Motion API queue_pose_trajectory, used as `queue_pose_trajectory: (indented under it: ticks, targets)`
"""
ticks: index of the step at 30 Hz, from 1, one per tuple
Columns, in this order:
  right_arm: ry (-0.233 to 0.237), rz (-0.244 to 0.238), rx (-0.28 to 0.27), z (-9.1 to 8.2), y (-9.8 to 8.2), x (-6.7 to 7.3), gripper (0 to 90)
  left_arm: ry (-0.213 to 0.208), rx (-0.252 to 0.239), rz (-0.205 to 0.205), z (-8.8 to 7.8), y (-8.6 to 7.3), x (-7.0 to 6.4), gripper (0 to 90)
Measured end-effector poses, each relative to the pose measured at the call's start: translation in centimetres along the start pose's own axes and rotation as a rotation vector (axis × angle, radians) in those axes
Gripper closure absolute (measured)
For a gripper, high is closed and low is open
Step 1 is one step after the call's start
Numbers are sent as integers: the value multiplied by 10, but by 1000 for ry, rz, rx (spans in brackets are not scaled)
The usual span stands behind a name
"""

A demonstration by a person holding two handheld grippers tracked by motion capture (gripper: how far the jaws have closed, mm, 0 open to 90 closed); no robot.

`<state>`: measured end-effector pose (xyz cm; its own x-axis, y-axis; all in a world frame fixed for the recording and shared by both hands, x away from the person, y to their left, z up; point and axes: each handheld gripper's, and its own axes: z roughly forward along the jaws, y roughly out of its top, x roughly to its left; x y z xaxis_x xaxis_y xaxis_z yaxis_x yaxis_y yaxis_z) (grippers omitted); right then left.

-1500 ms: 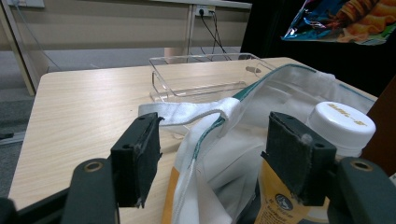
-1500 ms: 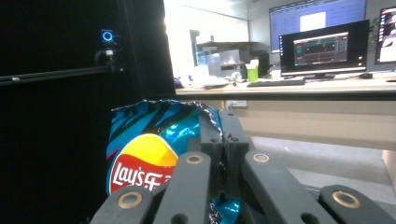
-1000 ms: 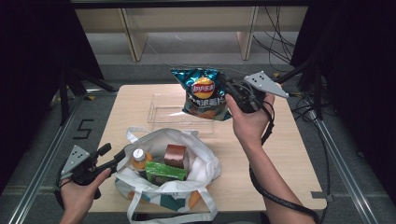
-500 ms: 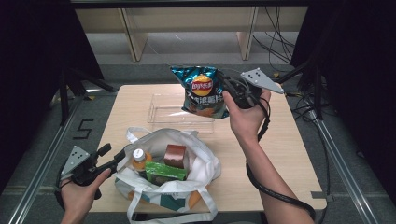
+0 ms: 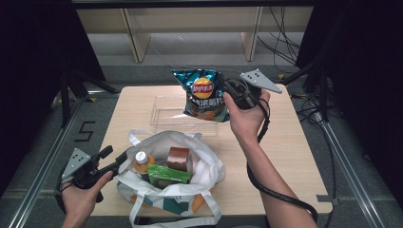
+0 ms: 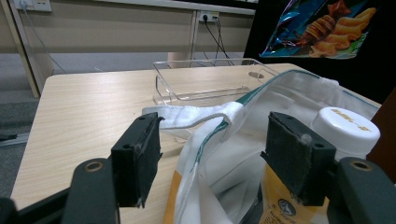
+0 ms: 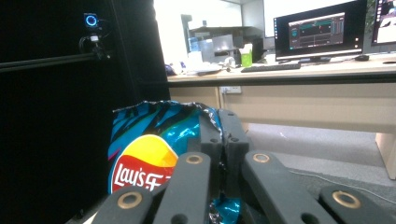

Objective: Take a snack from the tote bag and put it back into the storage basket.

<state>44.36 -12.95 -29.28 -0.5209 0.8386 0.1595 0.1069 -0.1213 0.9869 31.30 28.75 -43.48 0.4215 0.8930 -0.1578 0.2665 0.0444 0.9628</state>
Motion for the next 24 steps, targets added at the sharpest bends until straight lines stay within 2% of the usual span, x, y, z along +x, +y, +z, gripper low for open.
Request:
queue_pose_trajectory:
  ticks: [1, 5, 7, 8, 9, 16, 20, 24]
  targets:
    - [2, 8, 14, 0, 1, 0, 900, 3, 6, 3, -1, 0, 0, 349]
    - [-3, 4, 2, 4, 2, -2, 900, 5, 8, 2, -1, 0, 0, 349]
    - [-6, 1, 7, 5, 2, -2, 900, 3, 6, 3, -1, 1, 0, 349]
    - [-10, -11, -8, 6, 3, -1, 900, 5, -1, 3, -2, 1, -1, 349]
    - [-6, 4, -7, 7, 2, 0, 900, 5, -4, 3, -2, 2, -1, 349]
    - [-17, 6, -1, 15, -1, -3, 900, -3, -24, 9, -2, 1, -1, 351]
    - [-24, 1, 8, 18, 0, -4, 900, 0, -23, 6, -2, 2, 0, 351]
    - [-25, 5, -6, 20, 1, -4, 900, -1, -22, 5, -2, 1, -1, 351]
